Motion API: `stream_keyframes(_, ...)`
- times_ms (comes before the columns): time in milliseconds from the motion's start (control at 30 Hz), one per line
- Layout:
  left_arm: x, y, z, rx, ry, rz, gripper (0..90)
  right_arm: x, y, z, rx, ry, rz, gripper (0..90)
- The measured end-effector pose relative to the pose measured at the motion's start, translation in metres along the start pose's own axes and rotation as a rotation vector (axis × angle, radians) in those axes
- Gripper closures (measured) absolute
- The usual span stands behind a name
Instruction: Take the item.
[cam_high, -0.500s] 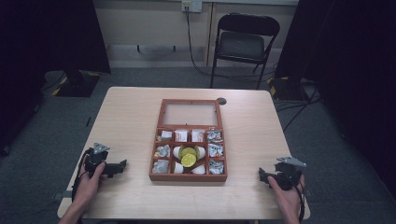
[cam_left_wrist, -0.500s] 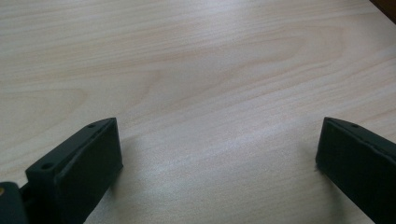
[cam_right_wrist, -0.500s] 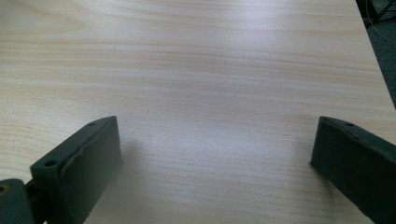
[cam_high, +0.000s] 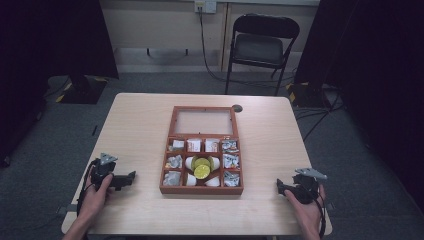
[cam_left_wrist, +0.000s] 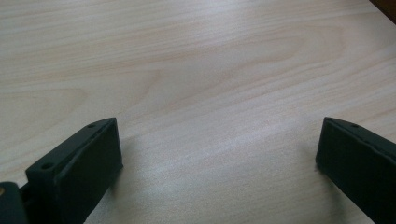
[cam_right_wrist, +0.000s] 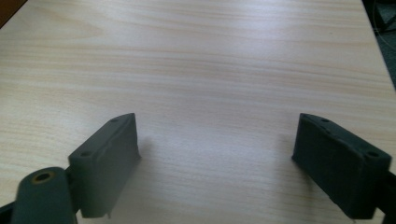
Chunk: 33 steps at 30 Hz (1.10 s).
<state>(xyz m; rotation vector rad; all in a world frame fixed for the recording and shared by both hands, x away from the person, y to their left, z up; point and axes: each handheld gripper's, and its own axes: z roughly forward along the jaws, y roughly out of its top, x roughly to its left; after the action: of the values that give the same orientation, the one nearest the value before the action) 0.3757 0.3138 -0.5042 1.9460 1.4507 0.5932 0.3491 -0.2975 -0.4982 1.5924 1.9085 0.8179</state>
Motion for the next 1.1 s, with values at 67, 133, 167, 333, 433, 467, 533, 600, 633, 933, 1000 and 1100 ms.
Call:
stream_keyframes(67, 0.000, 0.000, 0.000, 0.000, 0.000, 0.000, 0.0, 0.002, 0.001, 0.000, 0.005, 0.007, -0.002, 14.4)
stream_keyframes(133, 0.000, 0.000, 0.000, 0.000, 0.000, 0.000, 0.0, 0.003, 0.002, -0.001, 0.000, 0.012, -0.002, 14.6)
stream_keyframes(167, 0.000, 0.000, 0.000, 0.000, 0.000, 0.000, 0.0, 0.003, 0.002, -0.001, 0.000, 0.011, -0.002, 14.6)
stream_keyframes(333, 0.000, 0.000, 0.000, 0.000, 0.000, 0.000, 0.0, 0.004, 0.003, -0.003, -0.001, 0.038, 0.011, 16.7)
stream_keyframes(433, 0.000, 0.000, 0.000, 0.000, 0.000, 0.000, 0.0, 0.005, 0.005, -0.005, -0.004, 0.065, 0.018, 19.9)
stream_keyframes(467, 0.000, 0.000, 0.000, 0.000, 0.000, 0.000, 0.0, 0.005, 0.005, -0.005, -0.004, 0.065, 0.018, 19.9)
stream_keyframes(533, 0.000, 0.000, 0.000, 0.000, 0.000, 0.000, 0.0, 0.006, 0.006, -0.005, 0.000, 0.079, 0.016, 20.6)
stream_keyframes(600, 0.000, 0.000, 0.000, 0.000, 0.000, 0.000, 0.0, 0.006, 0.007, -0.006, 0.002, 0.093, 0.016, 21.8)
stream_keyframes(633, 0.000, 0.000, 0.000, 0.000, 0.000, 0.000, 0.0, 0.007, 0.007, -0.006, 0.003, 0.102, 0.017, 22.2)
stream_keyframes(933, 0.000, 0.000, 0.000, 0.000, -0.001, 0.000, 0.0, 0.015, 0.016, -0.012, -0.025, 0.160, 0.012, 29.1)
stream_keyframes(1000, 0.000, 0.000, 0.000, -0.001, 0.000, 0.000, 0.0, 0.017, 0.017, -0.014, -0.030, 0.181, 0.011, 29.3)
stream_keyframes(1100, 0.000, 0.000, 0.000, -0.001, -0.001, 0.000, 0.0, 0.019, 0.019, -0.016, -0.036, 0.188, 0.003, 29.5)
